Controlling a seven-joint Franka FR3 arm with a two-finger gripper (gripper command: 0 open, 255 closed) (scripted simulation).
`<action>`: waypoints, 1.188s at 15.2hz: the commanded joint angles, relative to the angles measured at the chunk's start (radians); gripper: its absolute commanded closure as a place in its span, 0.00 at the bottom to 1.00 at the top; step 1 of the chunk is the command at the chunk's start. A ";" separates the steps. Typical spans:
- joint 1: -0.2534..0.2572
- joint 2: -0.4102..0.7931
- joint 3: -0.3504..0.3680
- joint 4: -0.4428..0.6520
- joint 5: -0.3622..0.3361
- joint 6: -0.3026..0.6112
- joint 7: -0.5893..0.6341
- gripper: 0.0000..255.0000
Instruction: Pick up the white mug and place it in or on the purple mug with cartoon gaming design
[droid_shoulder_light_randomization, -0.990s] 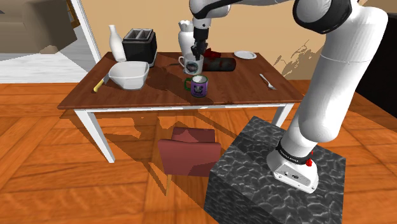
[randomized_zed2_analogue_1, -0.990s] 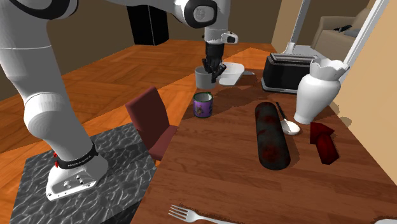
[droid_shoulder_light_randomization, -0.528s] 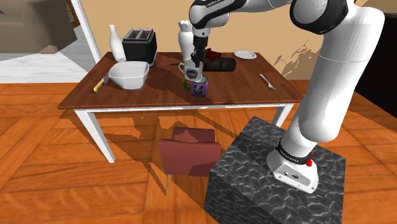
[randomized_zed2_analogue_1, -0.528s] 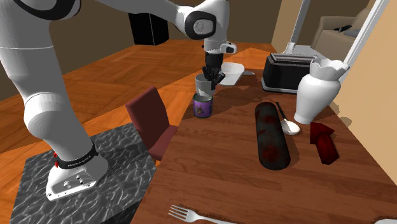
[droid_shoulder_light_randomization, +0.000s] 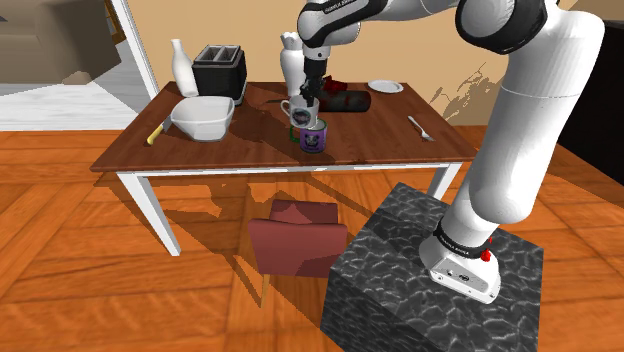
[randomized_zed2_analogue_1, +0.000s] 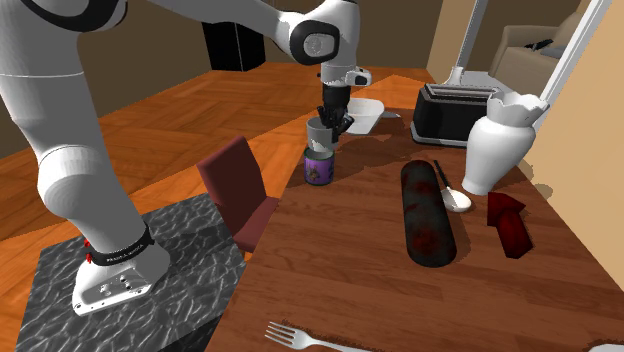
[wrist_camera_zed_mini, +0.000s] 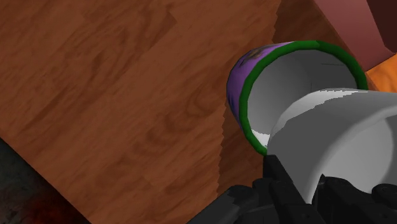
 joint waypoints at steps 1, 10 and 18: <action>0.000 0.002 0.000 -0.002 0.000 -0.001 0.000 0.00; -0.002 -0.026 -0.004 0.091 -0.013 -0.120 0.009 0.00; -0.002 -0.026 -0.004 0.091 -0.013 -0.120 0.009 0.00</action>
